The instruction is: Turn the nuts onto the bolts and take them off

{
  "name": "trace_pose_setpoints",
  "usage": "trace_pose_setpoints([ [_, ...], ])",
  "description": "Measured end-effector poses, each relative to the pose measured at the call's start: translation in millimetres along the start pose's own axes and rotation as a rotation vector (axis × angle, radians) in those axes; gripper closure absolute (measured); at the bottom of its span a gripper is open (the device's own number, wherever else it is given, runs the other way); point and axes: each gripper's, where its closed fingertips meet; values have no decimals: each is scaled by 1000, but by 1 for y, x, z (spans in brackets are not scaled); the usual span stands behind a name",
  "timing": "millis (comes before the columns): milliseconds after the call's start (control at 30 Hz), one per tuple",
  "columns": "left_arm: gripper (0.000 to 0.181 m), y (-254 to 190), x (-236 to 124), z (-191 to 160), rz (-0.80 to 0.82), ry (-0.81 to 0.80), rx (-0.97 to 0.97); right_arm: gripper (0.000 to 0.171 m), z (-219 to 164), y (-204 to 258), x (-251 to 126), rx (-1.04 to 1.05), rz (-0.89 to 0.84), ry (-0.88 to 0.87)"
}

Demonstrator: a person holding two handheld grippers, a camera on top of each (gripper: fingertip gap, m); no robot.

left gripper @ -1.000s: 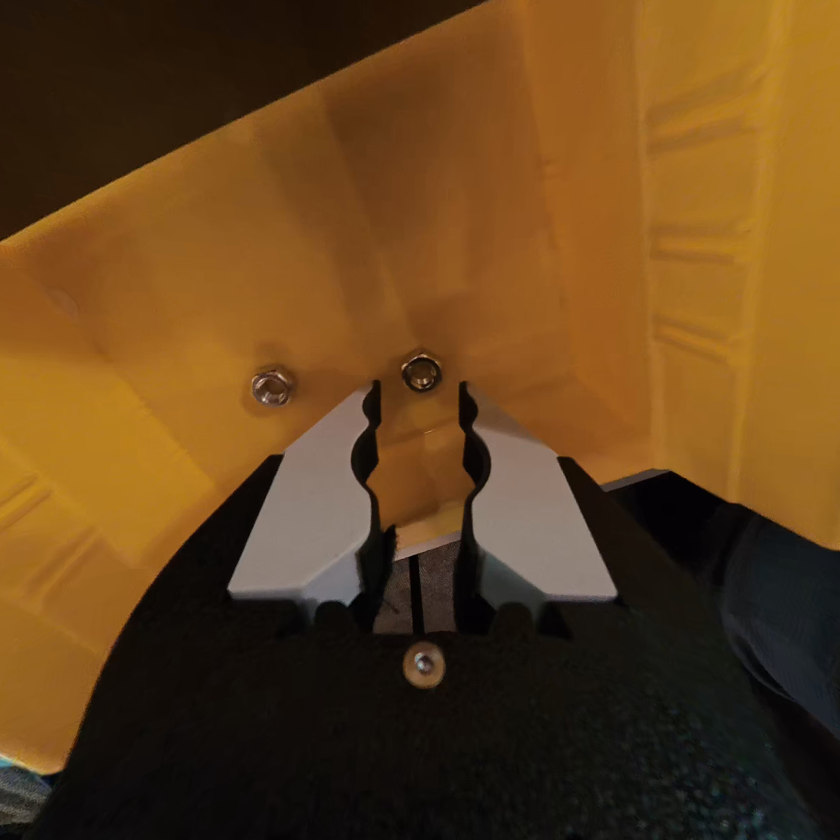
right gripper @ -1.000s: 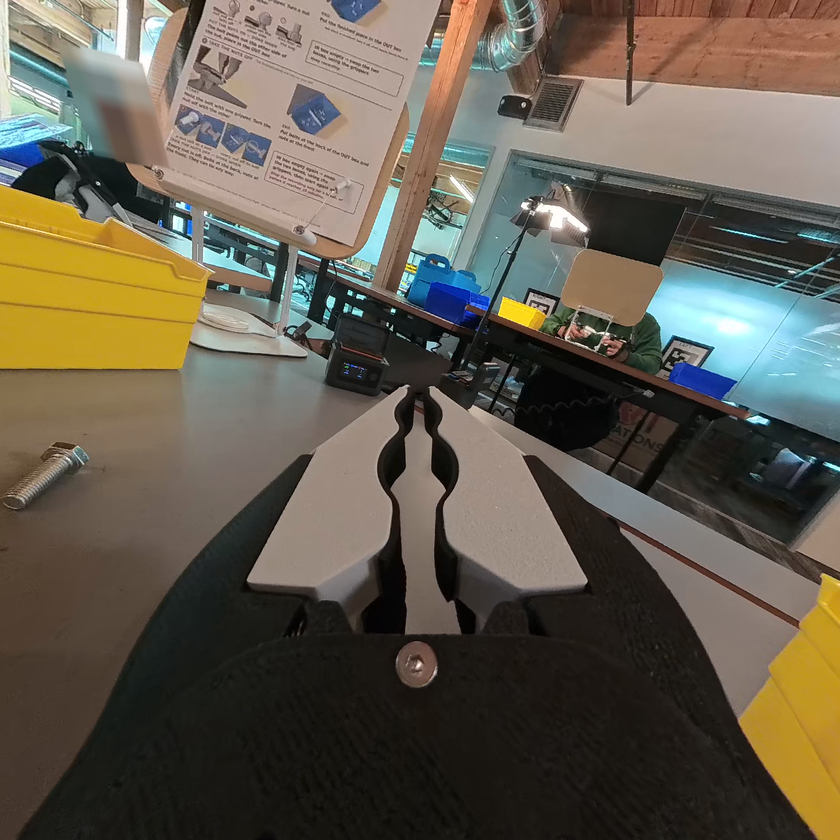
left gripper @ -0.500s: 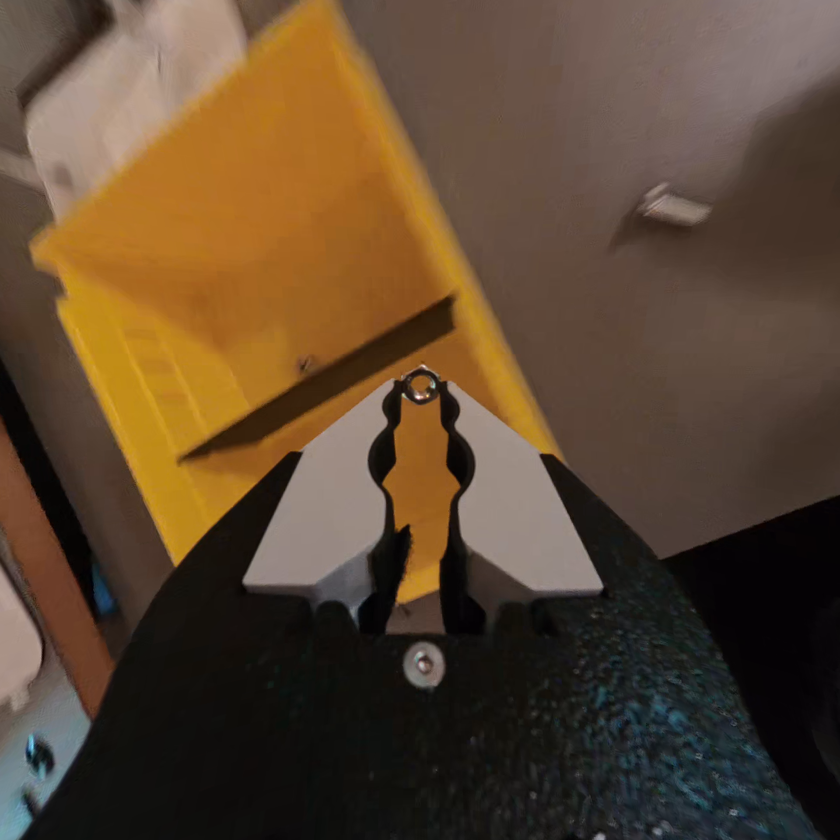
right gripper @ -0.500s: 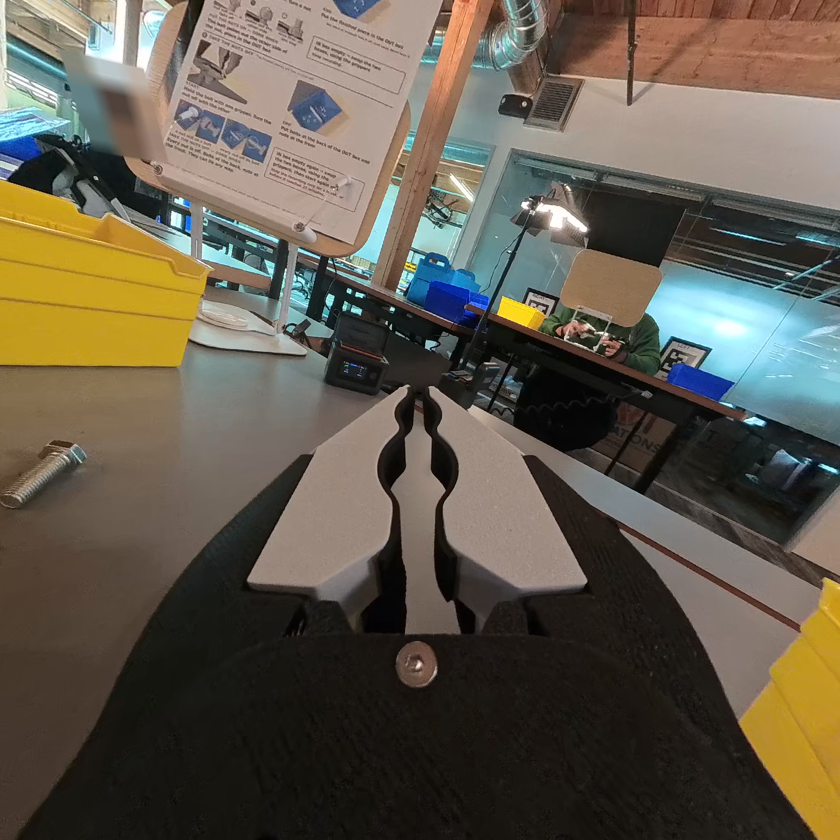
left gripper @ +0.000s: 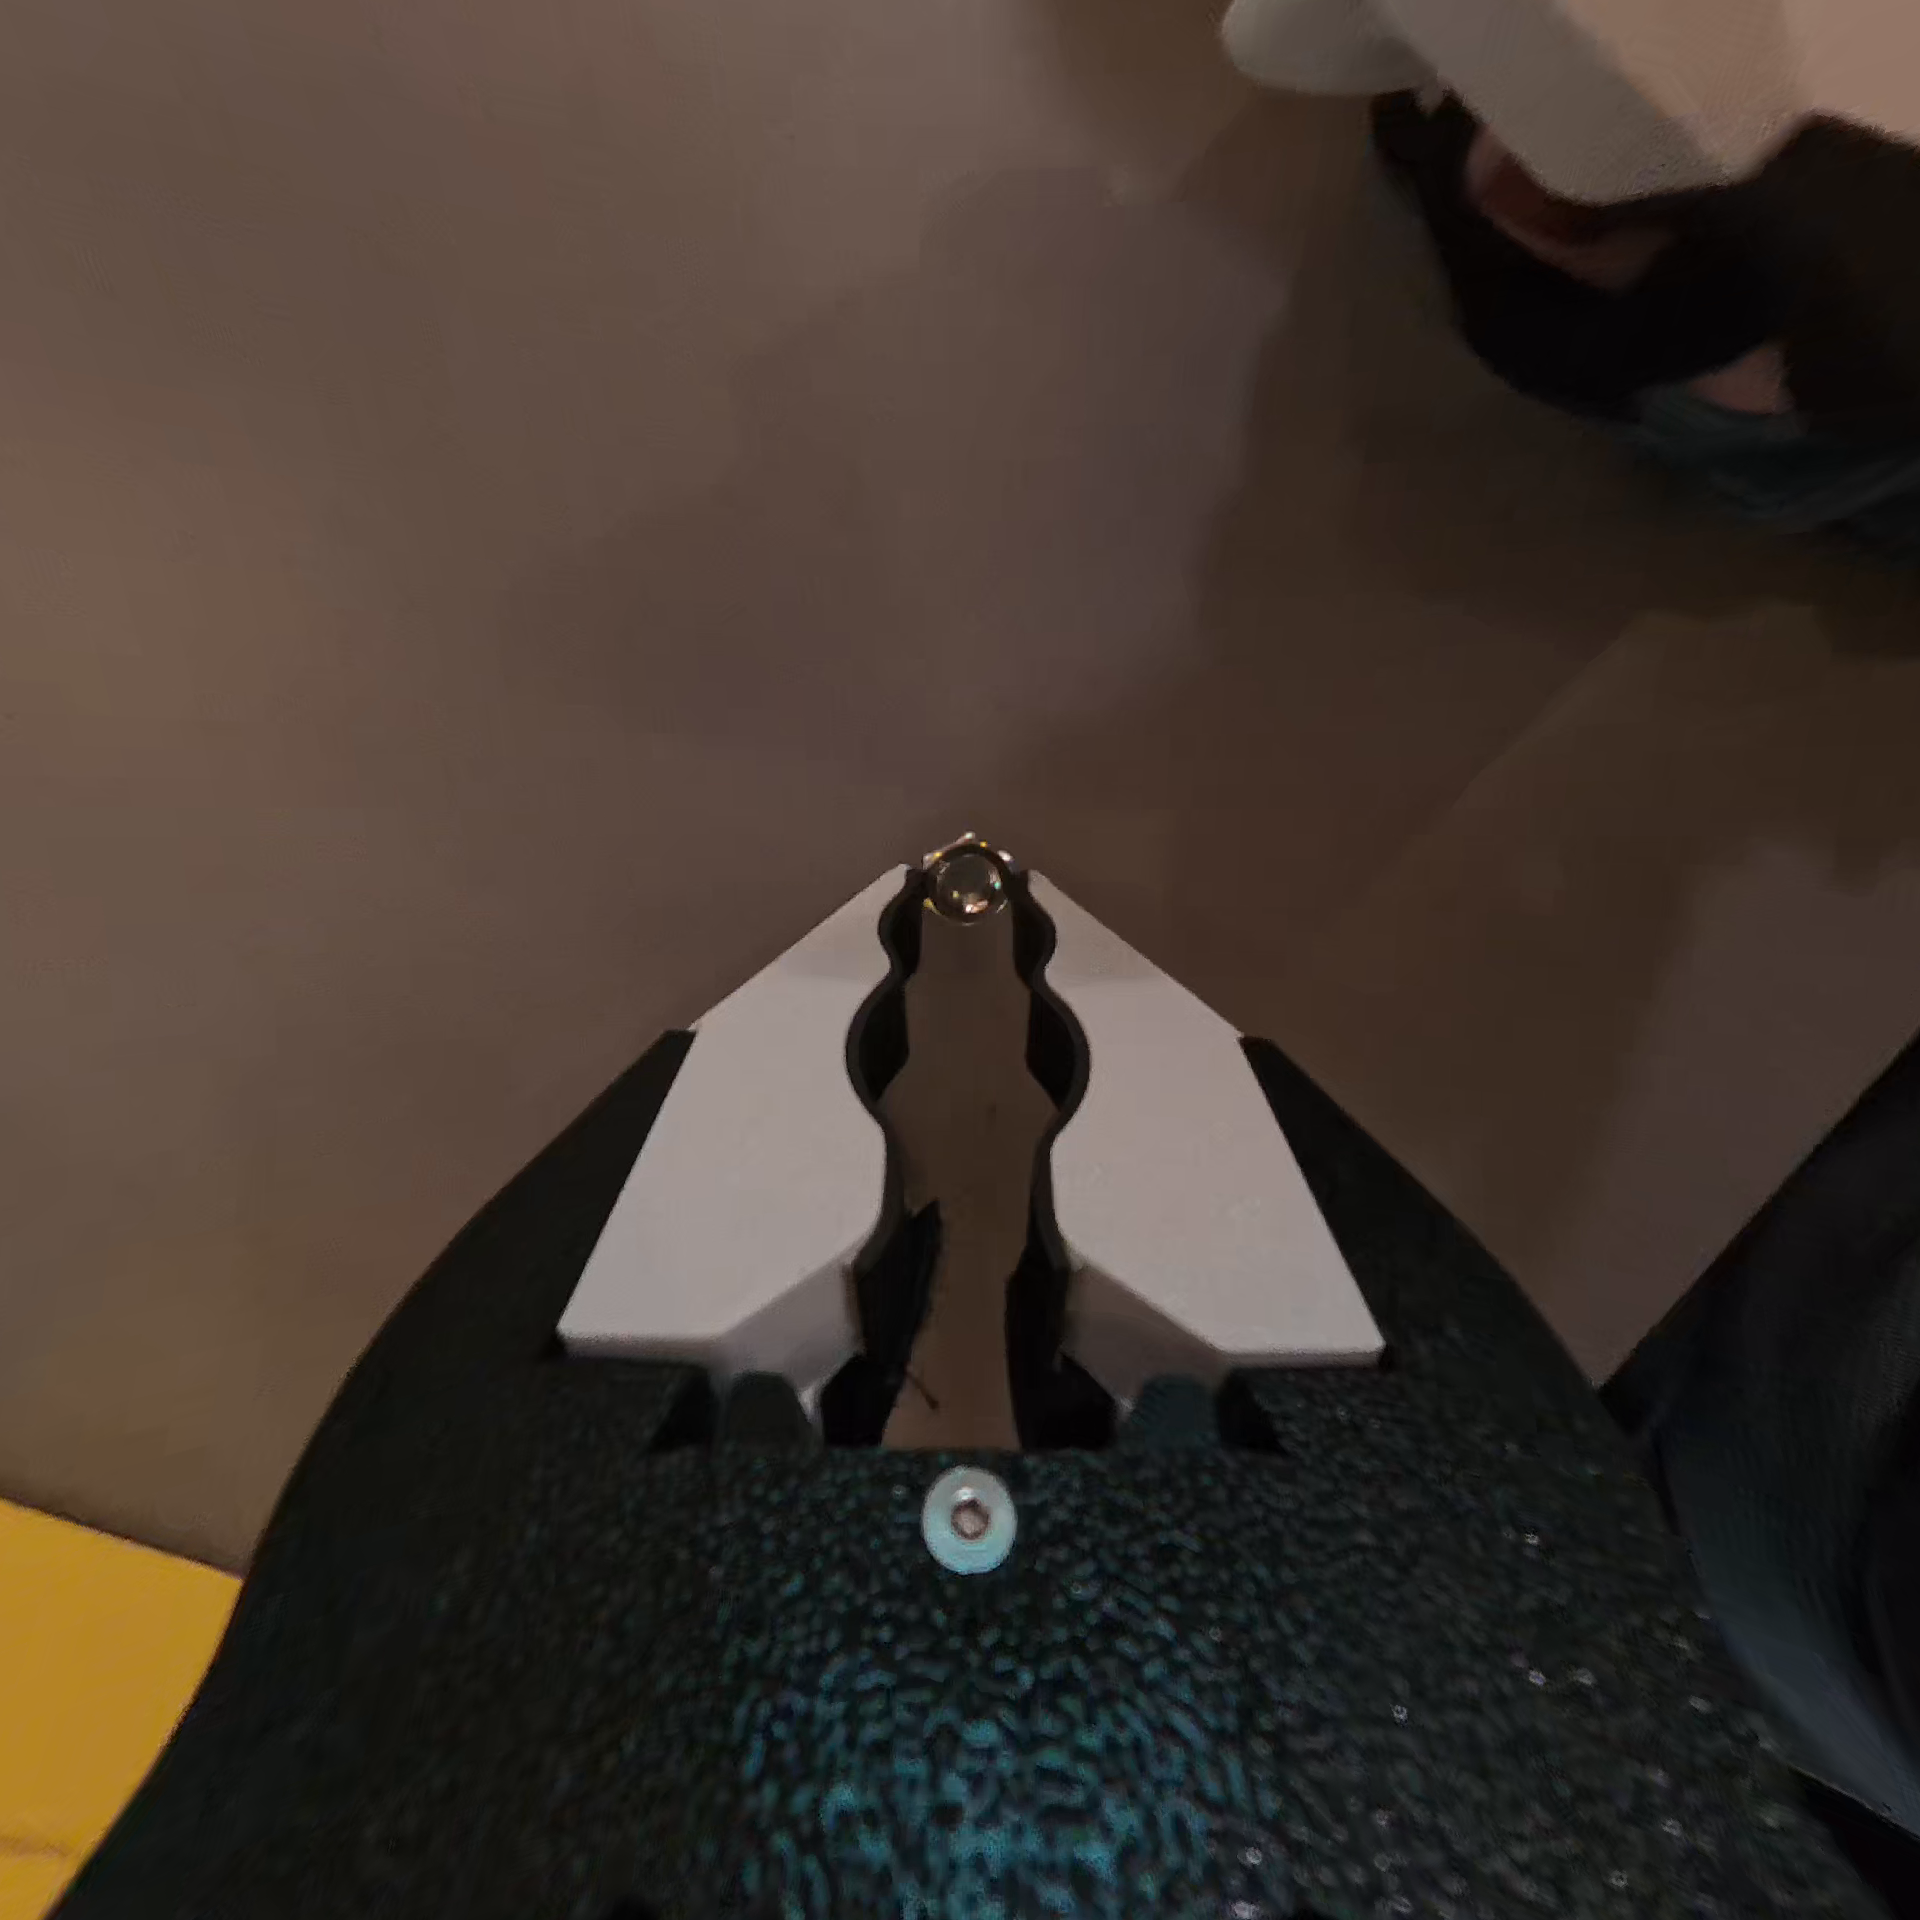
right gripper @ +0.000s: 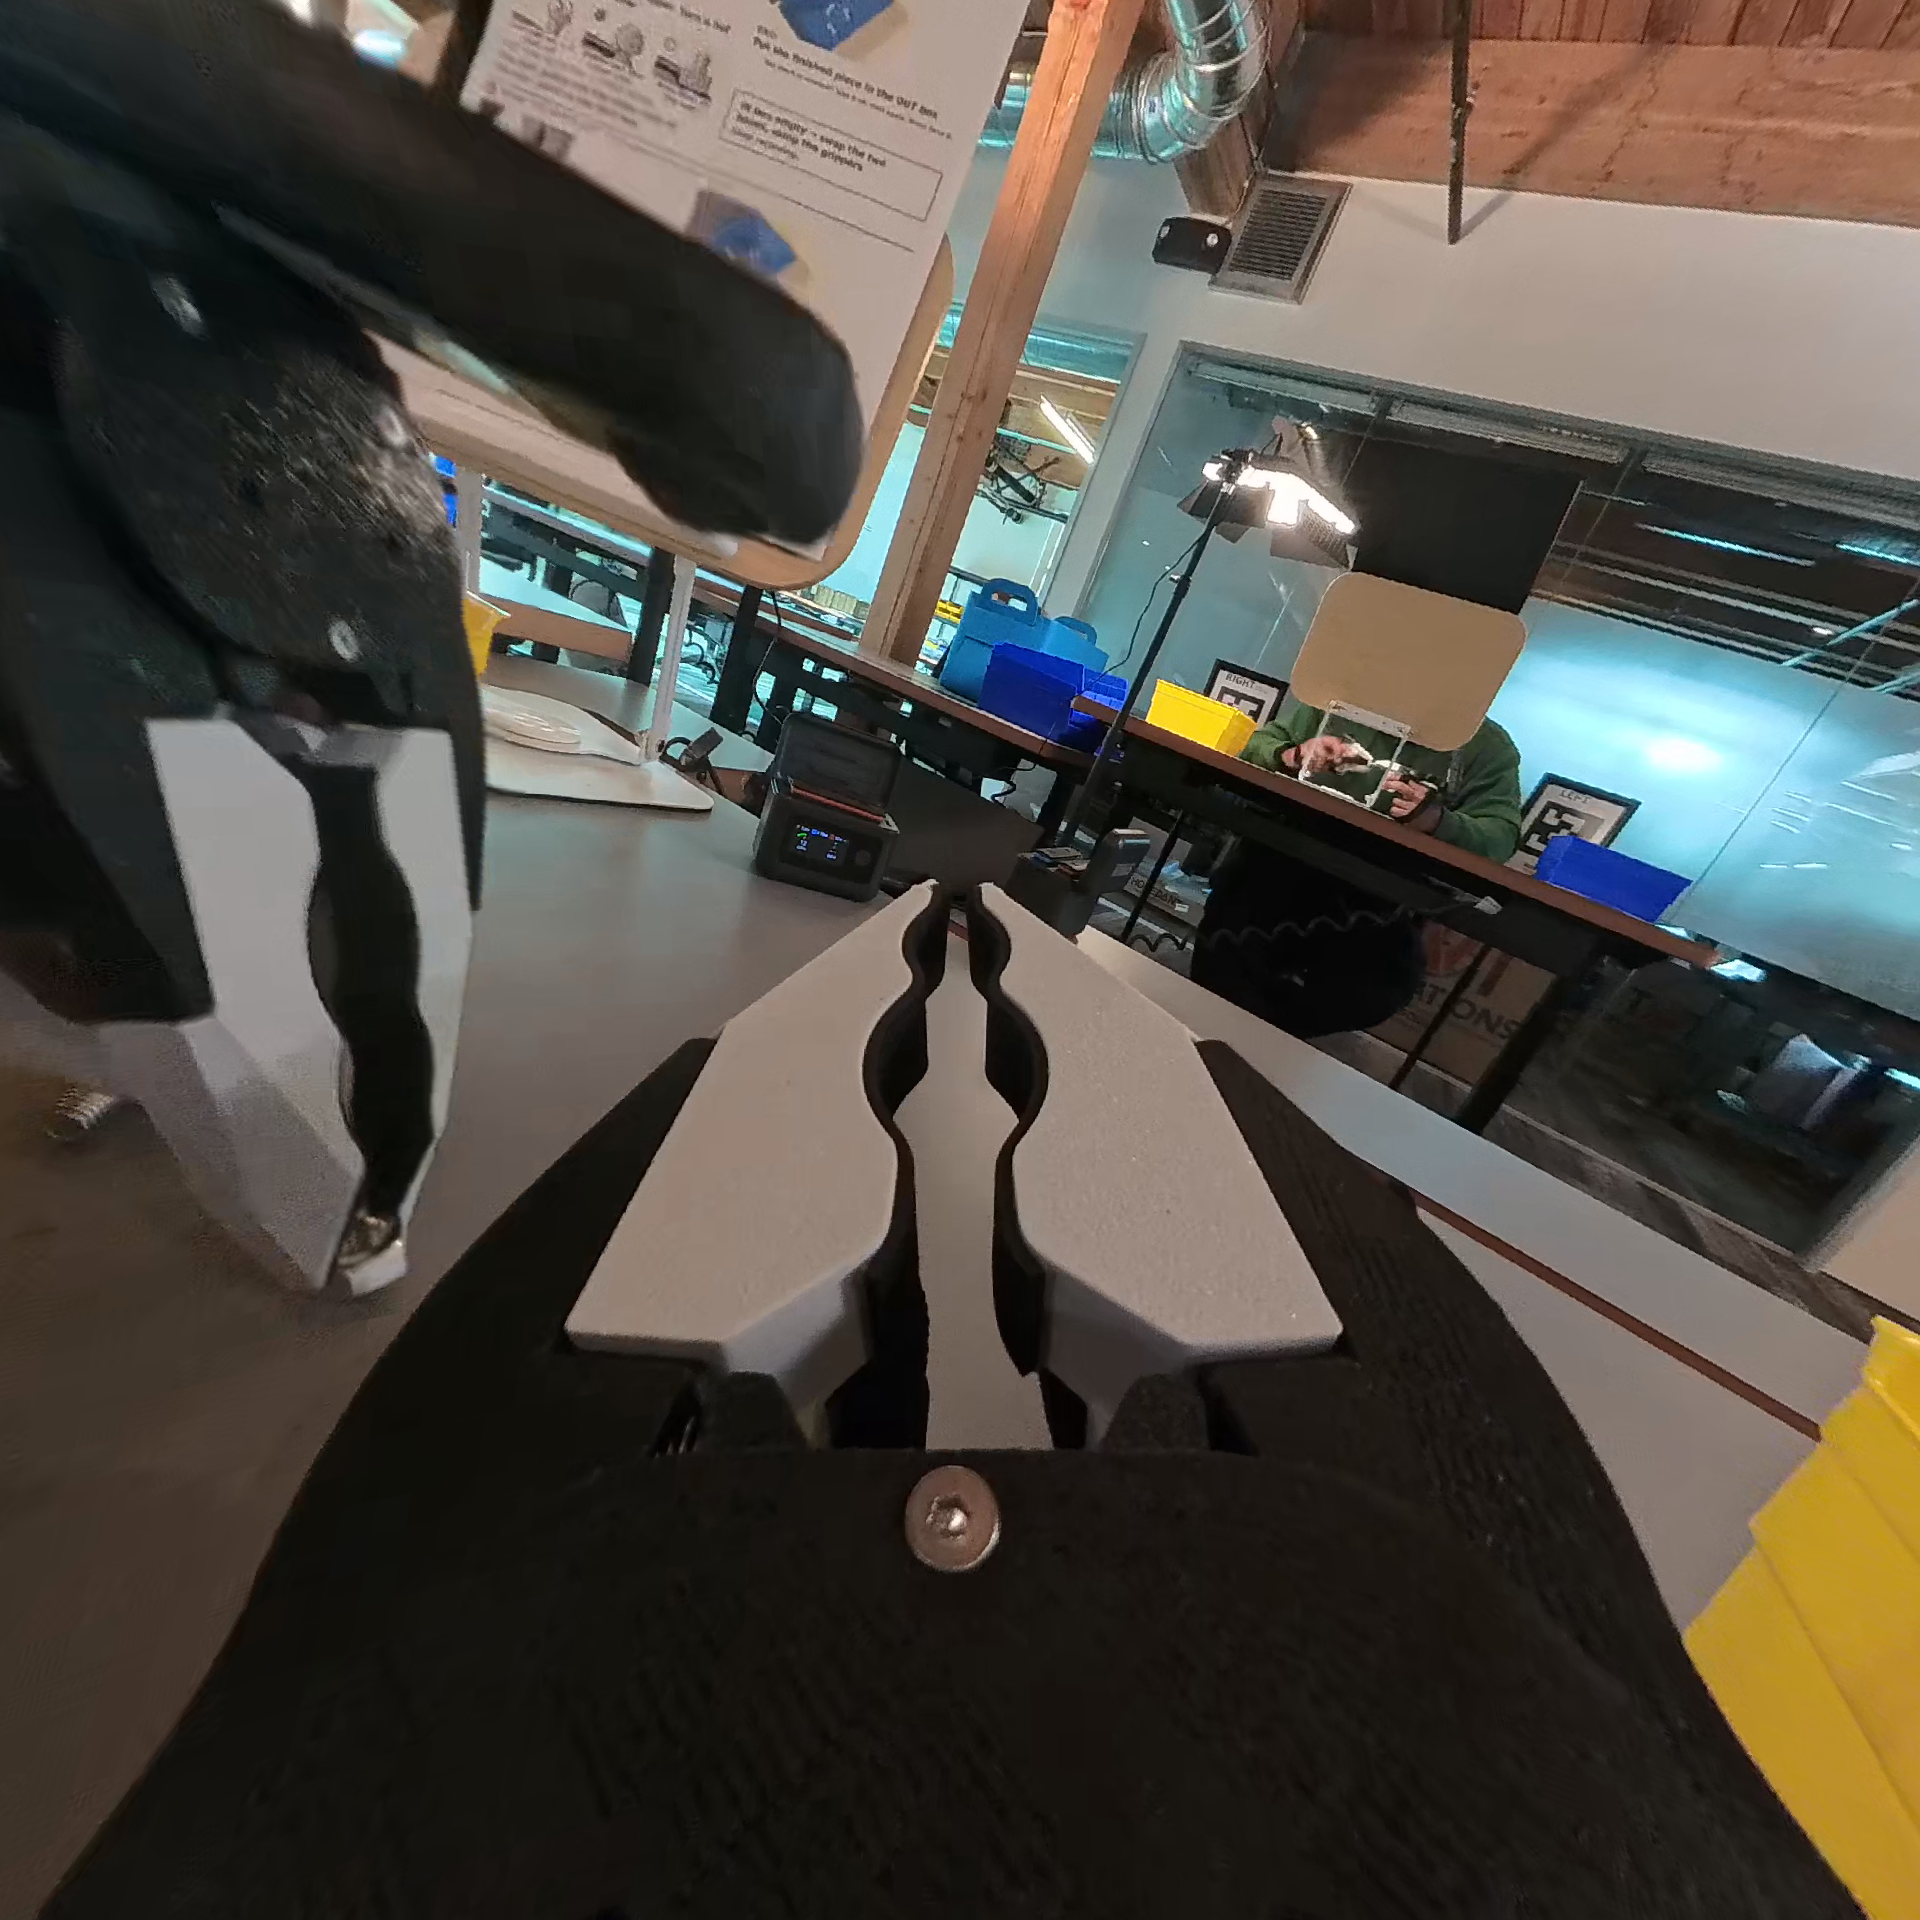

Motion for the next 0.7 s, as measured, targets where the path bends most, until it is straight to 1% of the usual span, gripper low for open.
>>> trace_pose_setpoints([
  [33,166,2,3,1,-2,10,-1,169,0,0,0,-1,1,0],
  [133,164,1,1,6,-32,-11,-6,169,0,1,1,-2,1,0],
  [200,144,2,-8,5,-37,-34,-19,167,0,-1,1,4,-8,1],
  [233,137,4,-14,3,-31,-48,-27,166,0,-2,2,10,-13,2],
  [267,133,7,-20,0,-24,-58,-36,165,0,-3,2,16,-18,3],
  [333,135,13,-30,-9,-17,-58,-60,165,0,-4,2,22,-21,5],
  [400,149,20,-34,-23,-15,-30,-89,165,0,-3,2,14,-17,5],
  [433,159,22,-35,-30,-15,-10,-99,165,0,-1,2,9,-12,5],
  [500,164,22,-35,-39,-37,8,-92,165,2,5,1,-5,15,-4],
  [567,165,20,-34,-44,-62,10,-87,165,7,22,-4,-29,86,-14],
  [600,165,20,-33,-47,-62,15,-90,164,6,37,-7,-35,152,11],
  [667,164,23,-32,-54,-48,34,-100,156,-4,68,-13,-59,293,125],
  [700,163,21,-31,-58,-52,51,-102,155,-7,80,-16,-78,335,162],
])
Point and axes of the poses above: each gripper's, where its closed fingertips meet, x out along the fingers, z out of its top, y = z × x across the jaws, and after that the axes turned 12 degrees about -z, right-handed
